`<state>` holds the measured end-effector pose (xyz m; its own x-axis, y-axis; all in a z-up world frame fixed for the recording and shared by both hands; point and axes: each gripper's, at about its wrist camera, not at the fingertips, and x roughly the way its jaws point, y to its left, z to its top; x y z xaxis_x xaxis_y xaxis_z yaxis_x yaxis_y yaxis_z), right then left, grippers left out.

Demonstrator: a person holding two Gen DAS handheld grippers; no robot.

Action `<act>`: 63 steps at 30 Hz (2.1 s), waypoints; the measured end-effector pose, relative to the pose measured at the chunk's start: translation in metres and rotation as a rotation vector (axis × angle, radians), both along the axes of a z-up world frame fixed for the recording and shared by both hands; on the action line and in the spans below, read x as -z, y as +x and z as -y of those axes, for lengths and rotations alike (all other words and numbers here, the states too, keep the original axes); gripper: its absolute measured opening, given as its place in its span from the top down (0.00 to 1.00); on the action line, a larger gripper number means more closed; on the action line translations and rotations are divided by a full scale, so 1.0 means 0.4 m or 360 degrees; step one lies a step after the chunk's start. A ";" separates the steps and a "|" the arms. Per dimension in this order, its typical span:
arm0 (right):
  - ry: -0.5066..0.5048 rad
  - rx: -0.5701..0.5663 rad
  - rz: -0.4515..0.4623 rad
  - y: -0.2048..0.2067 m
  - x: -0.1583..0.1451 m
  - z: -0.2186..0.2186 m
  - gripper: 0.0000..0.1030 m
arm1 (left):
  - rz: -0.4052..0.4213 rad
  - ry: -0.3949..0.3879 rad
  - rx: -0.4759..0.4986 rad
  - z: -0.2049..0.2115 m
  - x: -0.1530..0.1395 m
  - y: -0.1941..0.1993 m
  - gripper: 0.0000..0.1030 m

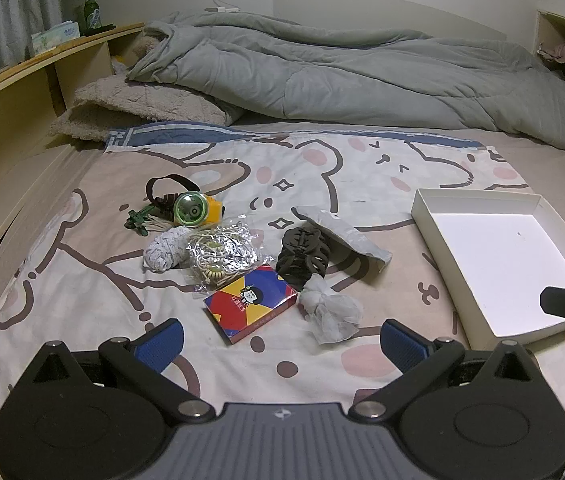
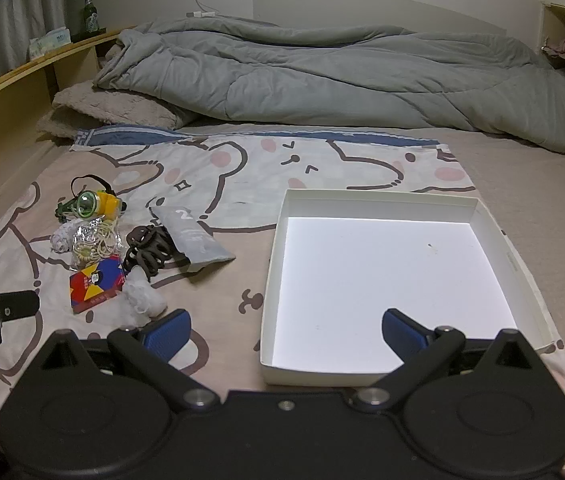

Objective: Organize objects

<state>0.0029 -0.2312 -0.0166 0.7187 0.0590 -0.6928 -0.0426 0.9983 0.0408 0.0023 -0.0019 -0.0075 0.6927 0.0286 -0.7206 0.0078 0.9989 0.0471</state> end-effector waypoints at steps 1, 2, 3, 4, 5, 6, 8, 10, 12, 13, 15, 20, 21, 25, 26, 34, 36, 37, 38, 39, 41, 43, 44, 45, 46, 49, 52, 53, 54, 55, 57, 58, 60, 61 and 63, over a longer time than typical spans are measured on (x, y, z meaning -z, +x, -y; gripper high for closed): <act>0.0000 0.0000 -0.0001 0.001 0.000 0.001 0.00 | 0.0000 -0.0001 -0.0001 0.000 0.001 0.000 0.00; 0.0000 0.0000 0.0000 0.001 0.000 0.000 0.00 | 0.0000 0.0000 0.0000 0.000 -0.001 0.000 0.00; -0.0001 0.0000 0.0000 0.001 0.000 0.000 0.00 | 0.0000 0.0000 0.0000 0.000 0.000 0.000 0.00; -0.0002 0.0000 0.0000 0.002 0.000 0.000 0.00 | 0.0000 0.0001 -0.0001 0.001 0.001 0.000 0.00; -0.0002 0.0001 0.0000 0.002 0.000 0.001 0.00 | -0.0001 0.0001 0.0000 0.000 -0.001 0.000 0.00; -0.0002 0.0000 -0.0001 0.002 -0.001 0.000 0.00 | -0.0001 0.0001 0.0001 0.000 0.000 0.000 0.00; -0.0002 0.0000 -0.0001 0.002 0.000 0.001 0.00 | -0.0002 0.0001 0.0004 0.001 0.001 0.001 0.00; -0.0002 0.0000 -0.0001 0.002 -0.001 -0.001 0.00 | -0.0001 0.0001 0.0004 -0.001 0.003 0.000 0.00; -0.0002 0.0001 0.0000 0.002 0.000 0.000 0.00 | -0.0001 0.0000 0.0004 -0.001 0.004 0.000 0.00; -0.0002 0.0001 0.0000 0.003 0.000 0.000 0.00 | -0.0002 0.0001 0.0003 -0.001 0.003 0.000 0.00; -0.0003 0.0000 -0.0001 0.003 0.000 0.000 0.00 | -0.0002 0.0002 0.0003 -0.001 0.004 0.000 0.00; -0.0003 0.0000 -0.0001 0.003 0.000 -0.002 0.00 | -0.0002 0.0001 0.0004 -0.001 0.003 0.000 0.00; -0.0003 0.0000 -0.0001 0.004 0.000 -0.001 0.00 | -0.0003 0.0000 0.0005 -0.001 0.004 0.000 0.00; -0.0004 0.0001 0.0000 0.004 0.000 -0.003 0.00 | -0.0002 0.0001 0.0005 -0.001 0.007 0.000 0.00; -0.0004 0.0000 -0.0001 0.004 0.000 -0.003 0.00 | -0.0003 0.0000 0.0006 -0.001 0.007 0.000 0.00; -0.0005 0.0002 0.0000 0.005 0.000 -0.003 0.00 | -0.0004 -0.0003 0.0006 -0.002 0.018 0.003 0.00; -0.0006 0.0002 -0.0001 0.005 0.000 -0.003 0.00 | -0.0004 -0.0002 0.0007 -0.002 0.019 0.004 0.00; -0.0006 0.0002 -0.0001 0.005 0.000 -0.003 0.00 | -0.0005 -0.0002 0.0007 -0.002 0.017 0.003 0.00; -0.0006 0.0001 -0.0001 0.005 0.000 -0.003 0.00 | -0.0005 -0.0002 0.0006 -0.002 0.017 0.003 0.00; -0.0006 0.0001 -0.0001 0.005 0.000 -0.003 0.00 | -0.0005 -0.0003 0.0006 -0.002 0.022 0.004 0.00; -0.0006 0.0001 -0.0001 0.005 0.000 -0.003 0.00 | -0.0004 -0.0002 0.0007 -0.001 0.021 0.004 0.00; -0.0006 0.0001 -0.0001 0.005 0.000 -0.003 0.00 | -0.0005 -0.0002 0.0007 -0.002 0.017 0.003 0.00; -0.0006 0.0001 -0.0001 0.005 0.001 -0.003 0.00 | -0.0005 -0.0003 0.0007 -0.002 0.021 0.004 0.00; -0.0007 0.0001 -0.0001 0.005 0.000 -0.004 0.00 | -0.0005 -0.0003 0.0008 -0.002 0.018 0.004 0.00; -0.0007 0.0001 -0.0002 0.005 0.000 -0.004 0.00 | -0.0005 -0.0002 0.0008 -0.001 0.022 0.005 0.00; -0.0007 0.0002 -0.0001 0.005 0.000 -0.004 0.00 | -0.0006 -0.0002 0.0008 -0.002 0.017 0.004 0.00; -0.0007 0.0002 -0.0001 0.005 0.001 -0.005 0.00 | -0.0005 -0.0001 0.0009 -0.002 0.020 0.004 0.00; -0.0008 0.0002 -0.0002 0.005 0.001 -0.005 0.00 | -0.0006 -0.0002 0.0008 -0.002 0.016 0.004 0.00; -0.0008 0.0002 -0.0002 0.005 0.001 -0.005 0.00 | -0.0006 -0.0002 0.0009 -0.002 0.018 0.004 0.00; -0.0008 0.0002 -0.0002 0.005 0.001 -0.005 0.00 | -0.0006 -0.0002 0.0009 -0.002 0.017 0.004 0.00; -0.0008 0.0002 -0.0002 0.005 0.001 -0.006 0.00 | -0.0005 -0.0002 0.0008 -0.002 0.018 0.004 0.00; -0.0009 0.0003 -0.0002 0.006 0.001 -0.006 0.00 | -0.0006 -0.0002 0.0008 -0.002 0.017 0.004 0.00; -0.0008 0.0002 -0.0002 0.006 0.001 -0.006 0.00 | -0.0005 -0.0002 0.0009 -0.001 0.022 0.005 0.00; -0.0008 0.0002 -0.0002 0.006 0.001 -0.006 0.00 | -0.0005 -0.0001 0.0009 -0.002 0.017 0.004 0.00; -0.0009 0.0002 -0.0002 0.006 0.001 -0.007 0.00 | -0.0005 -0.0001 0.0010 -0.001 0.022 0.005 0.00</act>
<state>0.0052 -0.2285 -0.0171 0.7178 0.0543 -0.6941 -0.0415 0.9985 0.0352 0.0042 -0.0015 -0.0162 0.6907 0.0238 -0.7228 0.0142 0.9988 0.0464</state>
